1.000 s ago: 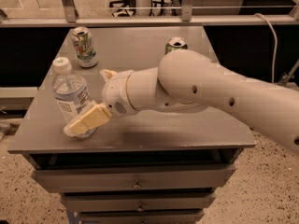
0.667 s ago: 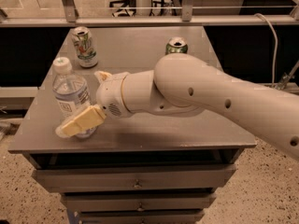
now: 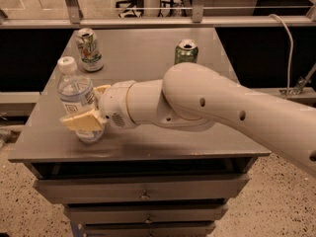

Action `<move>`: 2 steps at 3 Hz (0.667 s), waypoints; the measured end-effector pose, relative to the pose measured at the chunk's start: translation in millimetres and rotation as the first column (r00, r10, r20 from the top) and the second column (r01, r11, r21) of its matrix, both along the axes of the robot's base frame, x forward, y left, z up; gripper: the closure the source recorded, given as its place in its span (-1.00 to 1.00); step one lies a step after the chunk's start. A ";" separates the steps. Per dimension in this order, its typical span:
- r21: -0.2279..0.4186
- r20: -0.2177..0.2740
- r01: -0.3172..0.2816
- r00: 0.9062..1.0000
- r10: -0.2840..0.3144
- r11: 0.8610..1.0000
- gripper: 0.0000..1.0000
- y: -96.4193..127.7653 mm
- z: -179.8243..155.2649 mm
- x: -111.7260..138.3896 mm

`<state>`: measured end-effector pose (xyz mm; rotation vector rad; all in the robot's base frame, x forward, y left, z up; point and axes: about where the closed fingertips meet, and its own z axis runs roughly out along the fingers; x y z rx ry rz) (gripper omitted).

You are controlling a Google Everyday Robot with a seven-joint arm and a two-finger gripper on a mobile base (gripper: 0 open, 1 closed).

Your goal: Knock blue plastic bottle over

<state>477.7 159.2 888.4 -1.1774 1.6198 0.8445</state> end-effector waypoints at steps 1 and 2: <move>-0.025 0.015 0.016 1.000 -0.016 1.000 0.45 -13.6 10.4 6.3; -0.098 0.045 0.028 0.999 -0.024 0.995 0.92 -45.1 34.3 26.1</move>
Offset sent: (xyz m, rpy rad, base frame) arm 0.0664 -0.1140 0.0568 -0.2236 -0.0599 -0.0538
